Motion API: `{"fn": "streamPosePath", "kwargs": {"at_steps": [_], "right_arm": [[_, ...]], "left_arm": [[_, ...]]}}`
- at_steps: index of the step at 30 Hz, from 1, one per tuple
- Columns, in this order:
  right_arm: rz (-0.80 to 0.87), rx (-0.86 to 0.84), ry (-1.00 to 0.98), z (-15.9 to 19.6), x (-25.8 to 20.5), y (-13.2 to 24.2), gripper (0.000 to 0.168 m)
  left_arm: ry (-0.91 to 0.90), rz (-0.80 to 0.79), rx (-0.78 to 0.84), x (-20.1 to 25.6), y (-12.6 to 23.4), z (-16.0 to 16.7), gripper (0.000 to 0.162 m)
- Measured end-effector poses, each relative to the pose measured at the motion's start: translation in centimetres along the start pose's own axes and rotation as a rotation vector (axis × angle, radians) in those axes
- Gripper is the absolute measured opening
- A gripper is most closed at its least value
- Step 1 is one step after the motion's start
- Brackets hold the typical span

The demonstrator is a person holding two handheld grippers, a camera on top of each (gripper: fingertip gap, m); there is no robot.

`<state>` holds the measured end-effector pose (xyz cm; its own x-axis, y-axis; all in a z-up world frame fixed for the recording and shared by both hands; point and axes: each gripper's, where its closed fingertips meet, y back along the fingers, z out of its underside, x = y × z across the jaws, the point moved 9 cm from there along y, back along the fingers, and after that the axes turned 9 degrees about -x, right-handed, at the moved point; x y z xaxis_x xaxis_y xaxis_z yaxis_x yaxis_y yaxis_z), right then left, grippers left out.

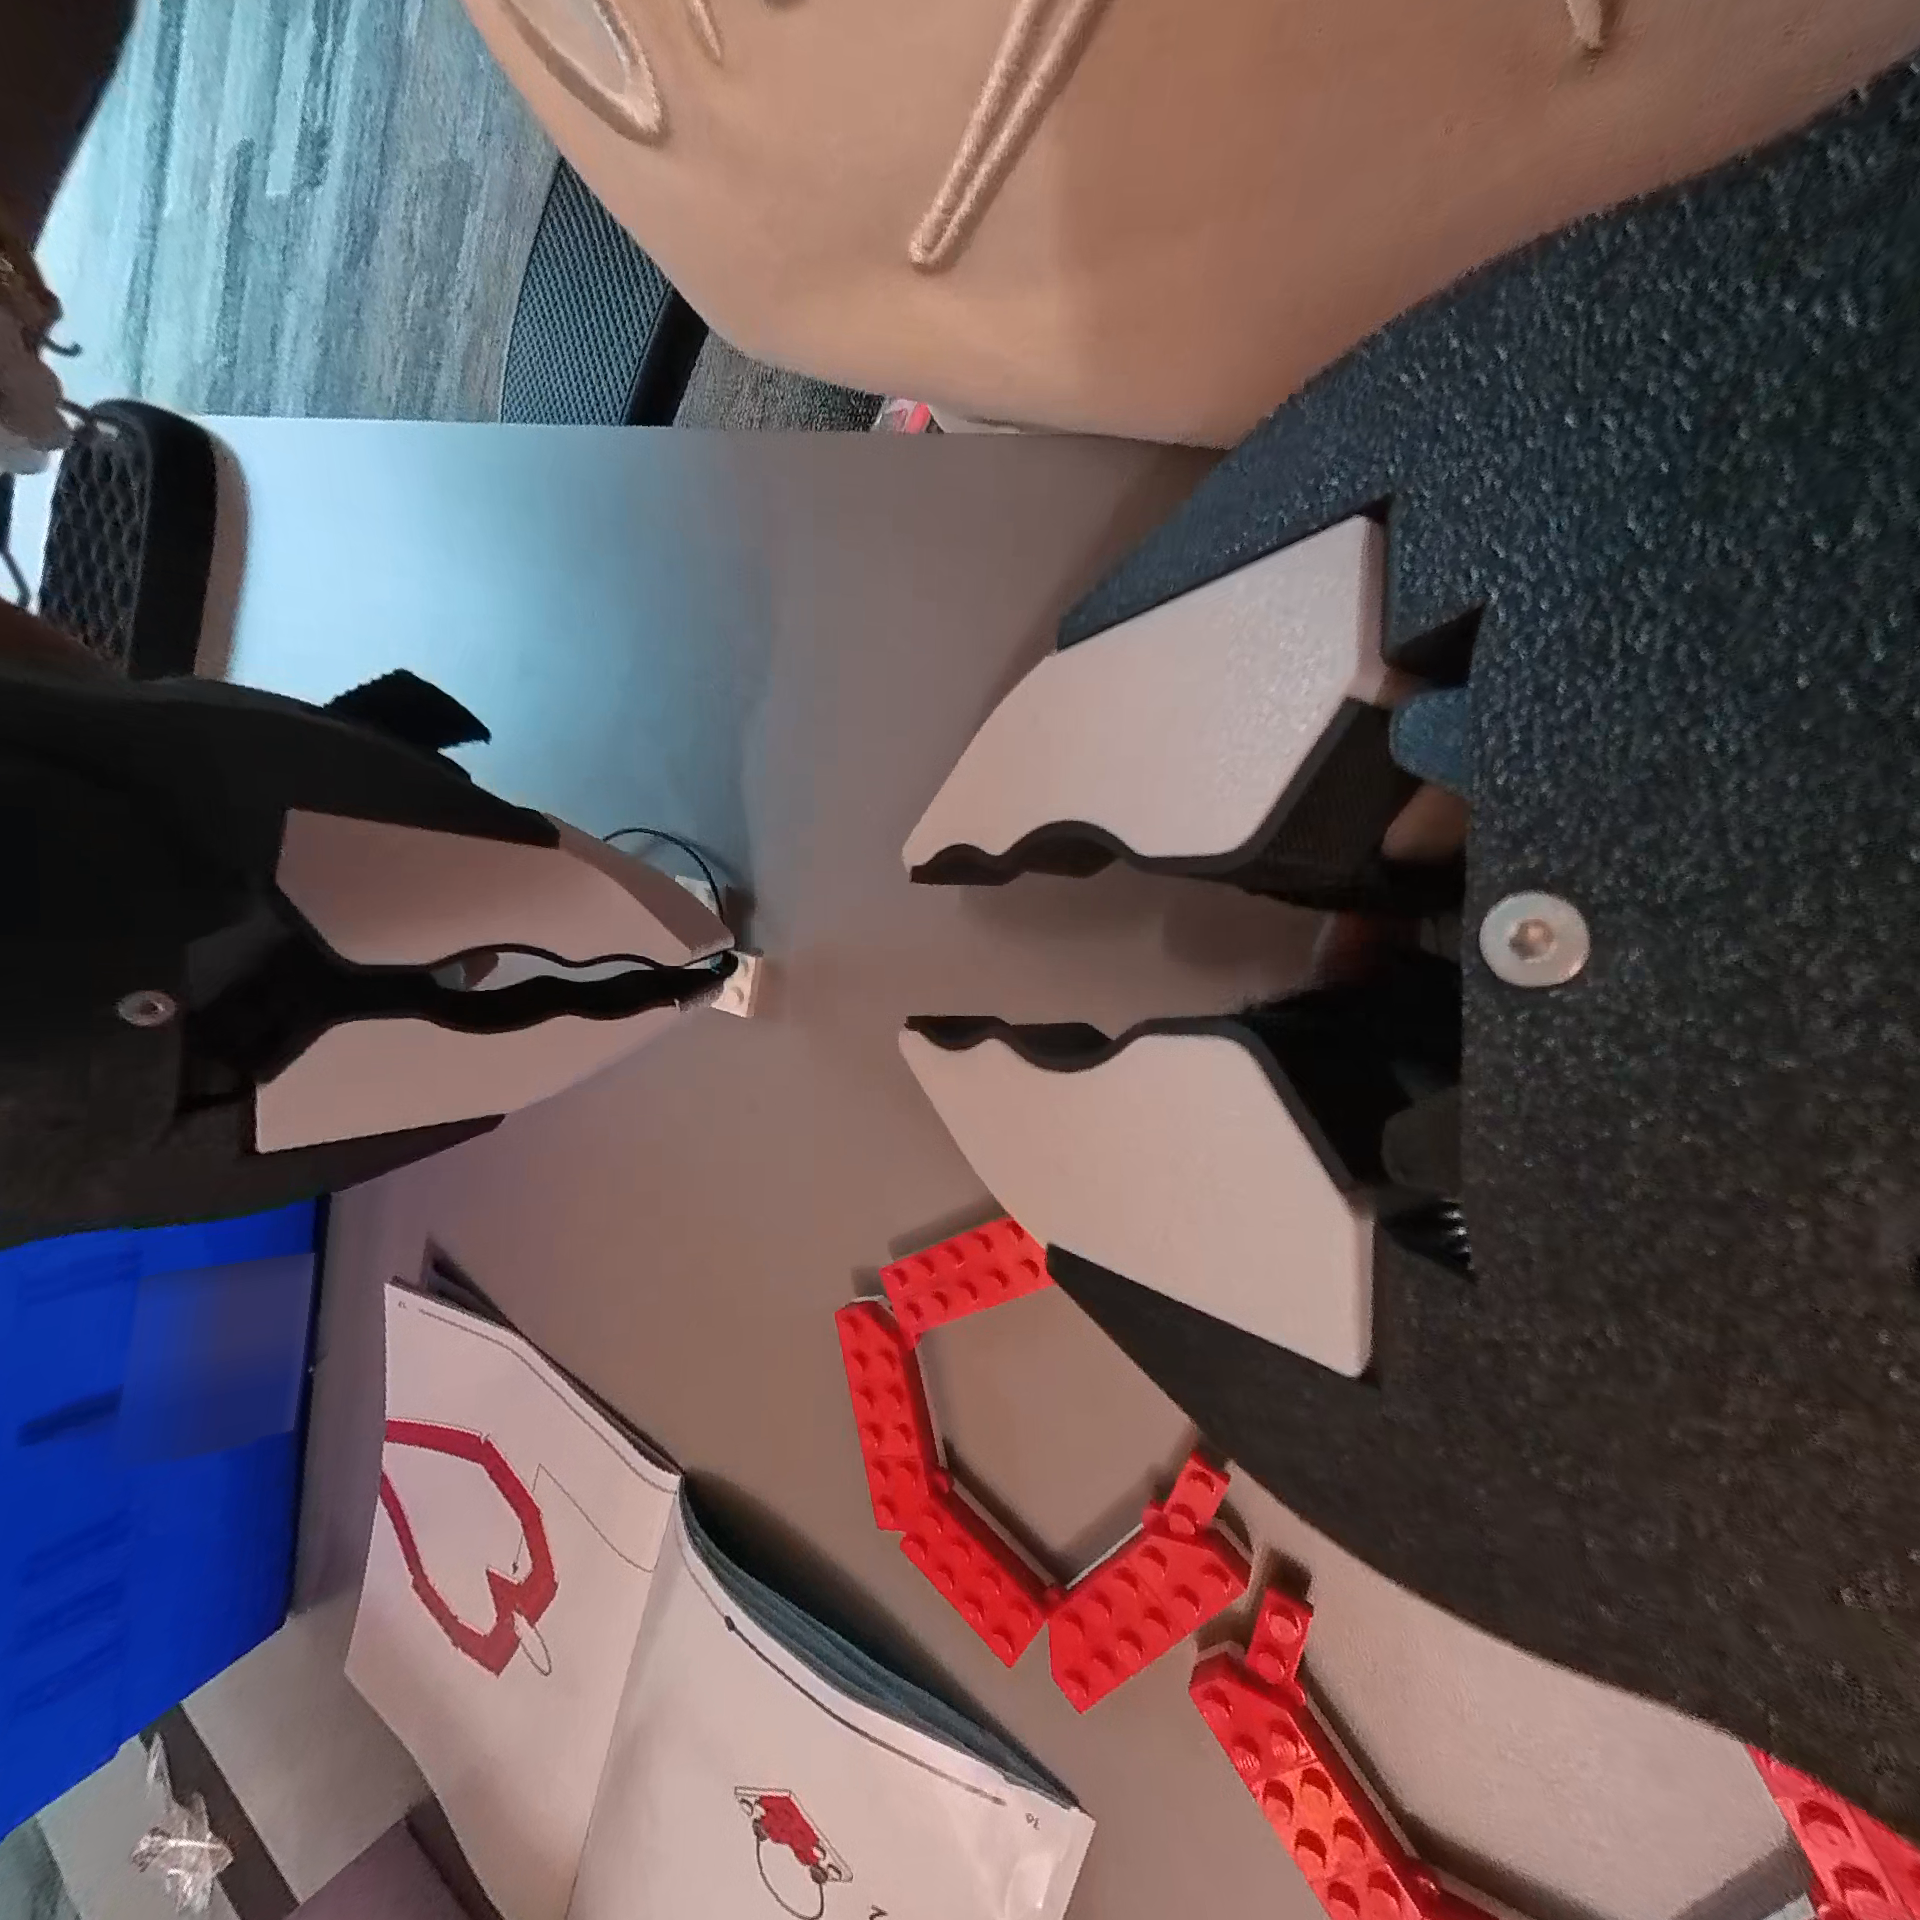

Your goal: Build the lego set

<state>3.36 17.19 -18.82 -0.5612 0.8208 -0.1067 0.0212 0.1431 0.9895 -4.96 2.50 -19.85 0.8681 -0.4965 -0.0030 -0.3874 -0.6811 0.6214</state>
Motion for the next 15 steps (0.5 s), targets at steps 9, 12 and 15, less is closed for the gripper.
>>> {"fn": "streamPosePath", "kwargs": {"at_steps": [9, 12, 15], "right_arm": [[-0.033, -0.071, 0.012, -0.47, 0.37, -0.26, 0.007], [-0.047, -0.091, 0.014, -0.65, 0.50, -0.25, 0.006], [-0.069, -0.106, 0.008, -0.77, 0.75, -0.26, 0.006]], "left_arm": [[-0.004, 0.017, 0.009, 0.03, 0.09, 0.19, 0.023], [-0.009, 0.023, 0.012, 0.07, 0.10, 0.19, 0.023], [-0.007, 0.031, 0.018, 0.05, 0.15, 0.21, 0.023]]}}
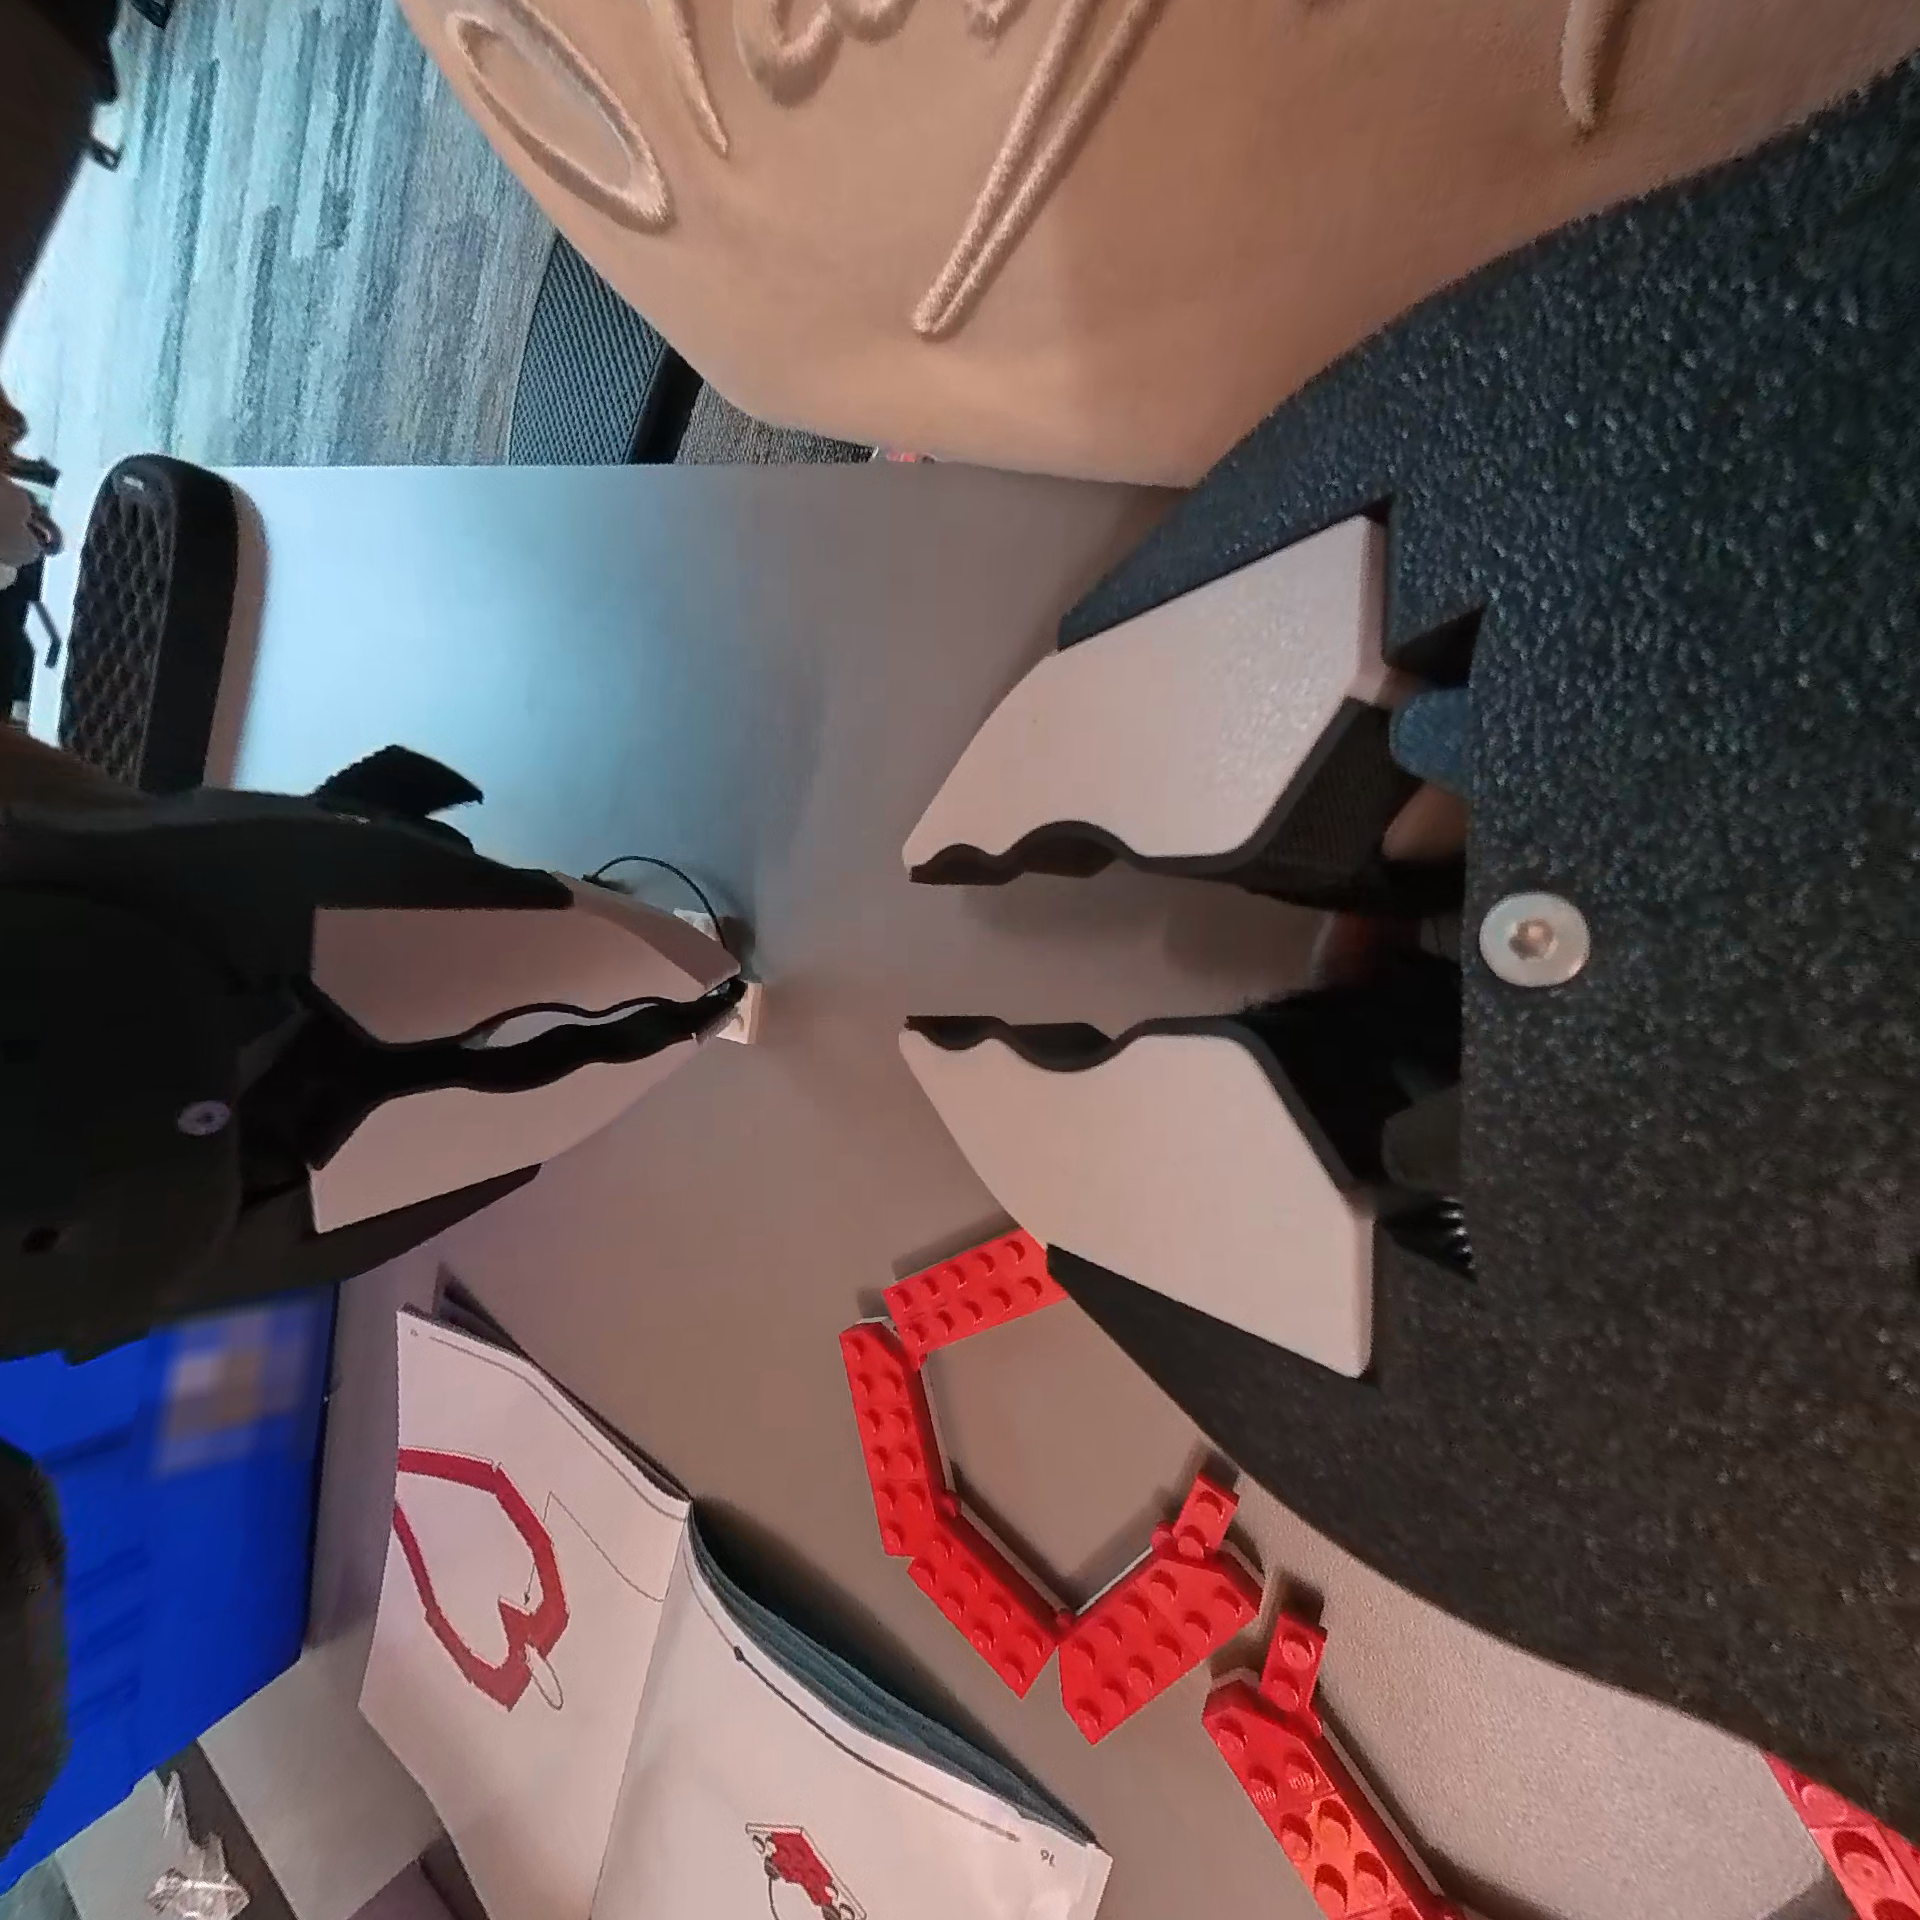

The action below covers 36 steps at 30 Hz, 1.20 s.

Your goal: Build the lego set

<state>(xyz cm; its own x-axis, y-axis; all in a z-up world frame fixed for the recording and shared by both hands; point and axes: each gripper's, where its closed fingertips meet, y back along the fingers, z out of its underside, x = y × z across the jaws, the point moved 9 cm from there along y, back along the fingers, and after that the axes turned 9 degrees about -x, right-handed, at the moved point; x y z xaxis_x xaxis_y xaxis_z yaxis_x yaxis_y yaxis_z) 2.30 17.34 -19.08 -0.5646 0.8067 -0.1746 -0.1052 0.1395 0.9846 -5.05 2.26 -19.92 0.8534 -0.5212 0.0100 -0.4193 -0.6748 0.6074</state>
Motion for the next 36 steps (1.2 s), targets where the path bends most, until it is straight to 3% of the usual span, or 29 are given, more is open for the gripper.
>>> {"fn": "streamPosePath", "kwargs": {"at_steps": [12, 29, 36], "right_arm": [[-0.088, 0.004, -0.017, 0.0, 0.8, 0.3, 0.007], [0.028, 0.108, -0.036, 0.7, 0.5, 0.5, 0.013], [0.103, 0.184, -0.047, 1.4, 0.9, 0.4, 0.043]], "left_arm": [[-0.008, 0.018, 0.005, 0.1, 0.0, 0.0, 0.023], [-0.022, 0.023, -0.010, 0.2, -0.2, 0.0, 0.024], [-0.031, 0.025, -0.011, 0.4, -0.2, 0.0, 0.024]]}}
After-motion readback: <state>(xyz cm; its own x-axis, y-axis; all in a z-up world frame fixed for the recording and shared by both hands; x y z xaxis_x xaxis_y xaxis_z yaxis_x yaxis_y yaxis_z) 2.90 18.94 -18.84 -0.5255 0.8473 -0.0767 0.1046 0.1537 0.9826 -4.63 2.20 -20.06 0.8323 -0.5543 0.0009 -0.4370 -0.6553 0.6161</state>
